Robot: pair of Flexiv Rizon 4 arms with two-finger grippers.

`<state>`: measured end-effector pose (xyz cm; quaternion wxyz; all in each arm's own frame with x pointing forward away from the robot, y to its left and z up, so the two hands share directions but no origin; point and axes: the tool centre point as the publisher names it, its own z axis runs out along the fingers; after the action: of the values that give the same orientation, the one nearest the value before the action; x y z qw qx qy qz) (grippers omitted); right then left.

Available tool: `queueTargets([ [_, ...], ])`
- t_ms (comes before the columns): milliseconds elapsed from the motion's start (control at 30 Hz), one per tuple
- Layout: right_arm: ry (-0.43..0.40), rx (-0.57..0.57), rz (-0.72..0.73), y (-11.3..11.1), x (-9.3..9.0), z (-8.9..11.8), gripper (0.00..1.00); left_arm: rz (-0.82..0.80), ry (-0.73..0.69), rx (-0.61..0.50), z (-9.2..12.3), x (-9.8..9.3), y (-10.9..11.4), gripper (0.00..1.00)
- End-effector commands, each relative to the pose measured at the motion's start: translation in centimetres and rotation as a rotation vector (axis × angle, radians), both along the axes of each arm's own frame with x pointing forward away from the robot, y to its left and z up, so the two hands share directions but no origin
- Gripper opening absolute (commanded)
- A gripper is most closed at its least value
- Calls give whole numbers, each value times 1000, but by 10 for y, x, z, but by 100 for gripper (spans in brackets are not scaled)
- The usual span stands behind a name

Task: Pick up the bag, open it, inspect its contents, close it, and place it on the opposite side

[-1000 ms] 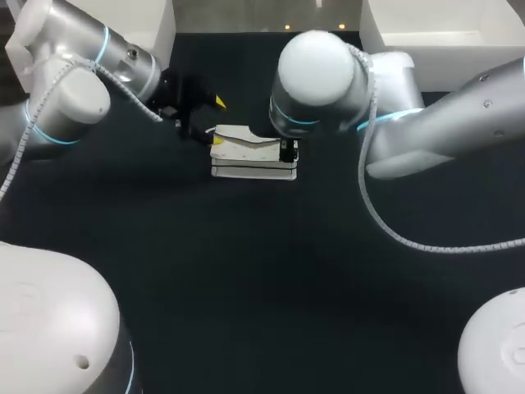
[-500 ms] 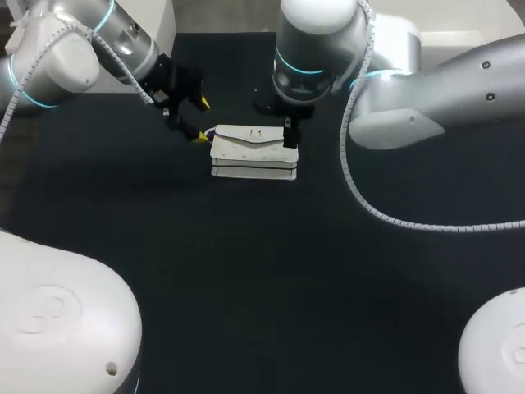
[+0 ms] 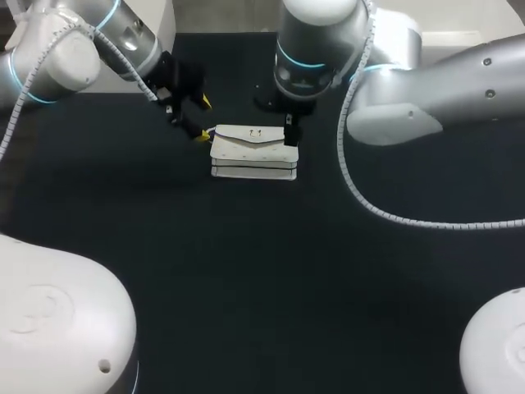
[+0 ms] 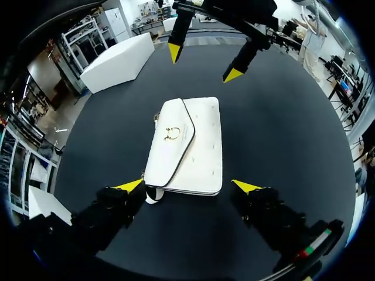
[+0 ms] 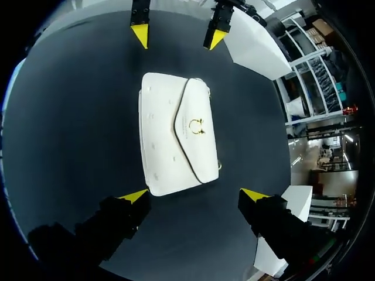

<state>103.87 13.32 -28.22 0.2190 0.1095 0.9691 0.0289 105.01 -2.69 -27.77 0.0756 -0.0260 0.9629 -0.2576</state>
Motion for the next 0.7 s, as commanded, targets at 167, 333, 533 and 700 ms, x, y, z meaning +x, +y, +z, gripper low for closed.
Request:
queueTargets([
  [167,446,272,-650,-46,21,5,100,691,424,-50,10,-14,15,100],
  [333,492,371,-861,-50,13,3,100,946,545,-85,10,-25,7,100],
  [533,474,467,-1042,-40,-3,5,100,1120,631,-207,4,-31,2,100],
  [700,501,539,-1156,-39,-10,2,100,1217,683,-308,3,-34,5,100],
])
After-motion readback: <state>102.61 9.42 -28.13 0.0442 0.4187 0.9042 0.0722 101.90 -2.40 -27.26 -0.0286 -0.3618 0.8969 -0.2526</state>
